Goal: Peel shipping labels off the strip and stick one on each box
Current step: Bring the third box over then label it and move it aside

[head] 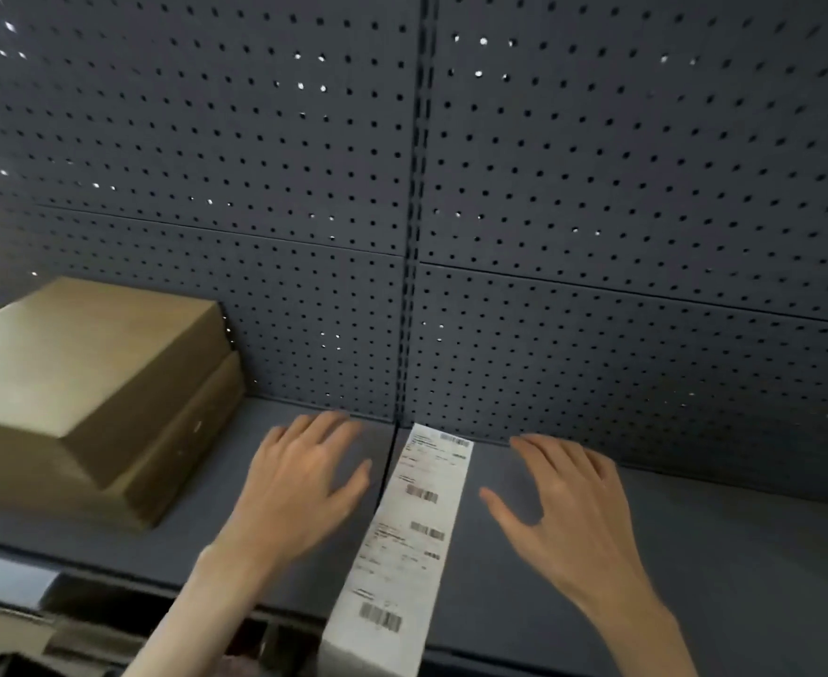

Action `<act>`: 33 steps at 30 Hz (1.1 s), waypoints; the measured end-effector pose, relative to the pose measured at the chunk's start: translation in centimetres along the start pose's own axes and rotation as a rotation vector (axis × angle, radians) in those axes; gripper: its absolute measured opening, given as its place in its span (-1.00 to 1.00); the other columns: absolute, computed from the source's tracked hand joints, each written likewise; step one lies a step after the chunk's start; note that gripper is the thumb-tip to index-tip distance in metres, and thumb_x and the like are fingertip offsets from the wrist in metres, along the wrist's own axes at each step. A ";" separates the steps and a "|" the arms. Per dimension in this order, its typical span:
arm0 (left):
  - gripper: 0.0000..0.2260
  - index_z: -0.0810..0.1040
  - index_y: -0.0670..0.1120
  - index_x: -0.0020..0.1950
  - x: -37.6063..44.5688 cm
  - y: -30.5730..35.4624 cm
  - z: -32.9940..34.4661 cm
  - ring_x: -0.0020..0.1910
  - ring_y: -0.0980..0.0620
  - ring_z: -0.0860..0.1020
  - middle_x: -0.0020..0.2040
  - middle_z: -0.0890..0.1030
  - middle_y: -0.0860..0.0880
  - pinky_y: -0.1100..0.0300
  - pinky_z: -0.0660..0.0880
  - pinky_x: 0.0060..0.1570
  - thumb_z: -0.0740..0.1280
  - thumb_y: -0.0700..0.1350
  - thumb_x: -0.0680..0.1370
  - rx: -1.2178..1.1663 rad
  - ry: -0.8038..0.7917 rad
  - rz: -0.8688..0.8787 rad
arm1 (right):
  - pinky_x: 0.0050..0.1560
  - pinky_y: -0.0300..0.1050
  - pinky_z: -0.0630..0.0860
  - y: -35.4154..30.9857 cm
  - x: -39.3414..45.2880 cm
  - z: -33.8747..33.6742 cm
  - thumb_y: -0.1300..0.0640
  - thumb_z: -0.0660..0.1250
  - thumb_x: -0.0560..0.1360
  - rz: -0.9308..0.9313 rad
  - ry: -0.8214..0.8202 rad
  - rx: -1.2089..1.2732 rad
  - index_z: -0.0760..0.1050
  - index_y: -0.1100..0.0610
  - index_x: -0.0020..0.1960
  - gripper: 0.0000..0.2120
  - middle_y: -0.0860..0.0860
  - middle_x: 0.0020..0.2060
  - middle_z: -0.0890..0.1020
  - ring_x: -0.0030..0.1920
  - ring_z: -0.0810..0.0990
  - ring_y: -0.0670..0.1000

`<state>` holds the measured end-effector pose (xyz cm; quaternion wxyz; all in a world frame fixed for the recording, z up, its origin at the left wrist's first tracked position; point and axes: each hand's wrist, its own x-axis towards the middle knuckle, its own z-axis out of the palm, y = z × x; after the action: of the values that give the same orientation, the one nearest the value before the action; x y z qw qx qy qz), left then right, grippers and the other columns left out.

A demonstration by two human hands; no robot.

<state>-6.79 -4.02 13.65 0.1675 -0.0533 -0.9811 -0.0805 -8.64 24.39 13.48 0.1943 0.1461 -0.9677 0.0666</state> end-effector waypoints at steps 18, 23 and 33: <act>-0.54 0.62 0.00 0.29 0.2 -36.5 -11.5 0.25 0.02 0.56 0.27 0.60 0.07 0.07 0.40 0.27 0.20 0.26 0.58 -0.084 0.079 0.195 | 0.35 -0.05 0.38 -35.3 10.0 4.9 -0.39 0.16 0.55 -0.046 0.053 0.222 0.61 0.02 0.28 -0.41 -0.11 0.25 0.63 0.29 0.54 -0.07; -0.56 0.62 0.05 0.25 -0.8 -44.2 -11.6 0.24 0.04 0.55 0.27 0.59 0.12 0.02 0.46 0.23 0.27 0.29 0.53 -0.247 0.102 0.023 | 0.42 -0.15 0.28 -39.9 10.9 6.4 -0.39 0.30 0.46 0.161 0.022 0.654 0.51 -0.07 0.38 -0.39 -0.28 0.36 0.46 0.38 0.39 -0.27; -0.54 0.47 0.12 0.45 -3.8 -45.1 -8.3 0.32 0.20 0.51 0.36 0.57 0.14 0.17 0.44 0.15 0.35 -0.03 0.53 -1.335 0.059 -0.417 | 0.31 -0.12 0.51 -45.2 10.2 8.8 -0.04 0.52 0.39 0.568 0.076 1.466 0.42 -0.11 0.45 -0.35 -0.23 0.24 0.65 0.26 0.61 -0.18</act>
<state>-6.54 -50.07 13.79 0.1066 0.0467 -0.7066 -0.6980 -6.83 -22.75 12.73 0.0572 -0.0181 -0.6701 0.7399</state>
